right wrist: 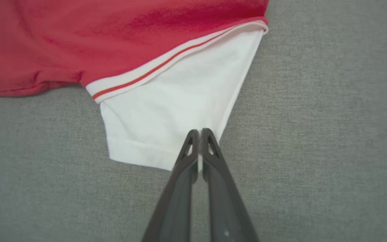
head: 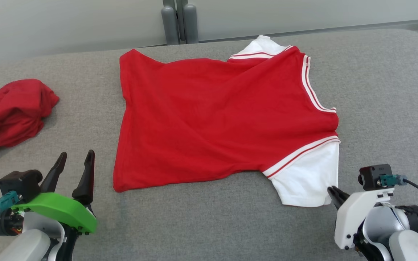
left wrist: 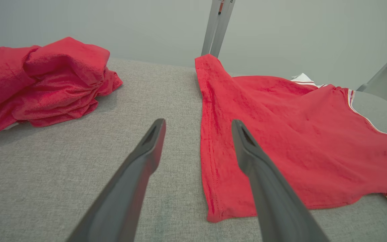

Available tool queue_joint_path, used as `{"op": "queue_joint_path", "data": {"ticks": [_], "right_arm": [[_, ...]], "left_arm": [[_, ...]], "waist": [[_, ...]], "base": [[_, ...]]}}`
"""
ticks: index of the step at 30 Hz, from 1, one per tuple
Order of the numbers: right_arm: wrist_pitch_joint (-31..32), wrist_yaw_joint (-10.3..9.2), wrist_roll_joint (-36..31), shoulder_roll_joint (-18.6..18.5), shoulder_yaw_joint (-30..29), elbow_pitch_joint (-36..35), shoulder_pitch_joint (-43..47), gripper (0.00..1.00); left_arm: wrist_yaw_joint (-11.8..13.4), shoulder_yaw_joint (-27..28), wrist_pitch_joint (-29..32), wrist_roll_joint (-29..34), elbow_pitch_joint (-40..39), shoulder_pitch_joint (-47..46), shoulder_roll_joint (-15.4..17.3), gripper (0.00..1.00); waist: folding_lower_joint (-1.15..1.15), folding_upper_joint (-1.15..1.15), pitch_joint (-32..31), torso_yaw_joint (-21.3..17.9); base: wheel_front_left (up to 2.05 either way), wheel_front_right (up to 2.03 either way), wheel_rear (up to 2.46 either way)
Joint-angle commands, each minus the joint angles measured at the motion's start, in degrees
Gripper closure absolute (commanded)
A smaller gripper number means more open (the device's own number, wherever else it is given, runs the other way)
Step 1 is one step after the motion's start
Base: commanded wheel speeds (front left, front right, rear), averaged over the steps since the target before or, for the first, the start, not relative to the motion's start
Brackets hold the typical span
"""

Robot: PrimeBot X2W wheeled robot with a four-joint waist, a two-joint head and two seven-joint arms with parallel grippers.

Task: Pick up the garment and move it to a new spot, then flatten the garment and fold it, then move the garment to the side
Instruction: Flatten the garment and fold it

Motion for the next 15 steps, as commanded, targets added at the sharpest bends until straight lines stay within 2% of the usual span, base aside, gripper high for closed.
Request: {"op": "queue_joint_path", "data": {"ticks": [1,2,4,5,12,15], "right_arm": [[1.32,-0.08,-0.10,-0.26,-0.89,-0.66,2.11,1.00],[1.75,-0.07,-0.51,-0.36,-1.78,-1.21,2.82,1.00],[2.56,-0.07,-1.71,-0.21,-3.45,-2.26,4.01,0.36],[2.38,-0.07,-2.44,0.11,-4.65,-2.91,4.53,0.00],[0.83,-0.06,-2.27,1.79,-7.35,-4.69,5.22,0.00],[-2.93,-0.07,-1.47,2.36,-8.25,-6.37,4.14,0.00]], "left_arm": [[0.18,-0.12,0.35,0.21,-0.09,1.04,0.52,0.00],[0.25,-0.18,0.43,0.25,-0.22,1.14,0.64,0.00],[0.28,-0.16,0.46,0.12,-0.37,1.81,0.99,0.00],[0.39,-0.13,0.45,-0.05,-0.57,2.18,1.15,0.00],[1.35,0.68,0.26,-0.74,-2.01,3.84,1.61,0.00],[2.17,1.81,0.02,-0.16,-2.90,5.13,2.03,0.00]], "waist": [[0.00,0.00,0.13,-0.64],[0.00,0.00,0.14,-0.76],[0.00,0.00,-0.02,-1.11],[0.00,0.00,-0.09,-1.28],[0.00,0.00,-0.77,-1.51],[0.00,0.00,-1.74,-1.41]], "base": [[0.00,0.00,0.00],[0.00,0.00,0.00],[0.00,0.00,0.00],[0.00,0.00,0.00],[0.00,0.00,0.00],[0.00,0.00,0.00]]}}
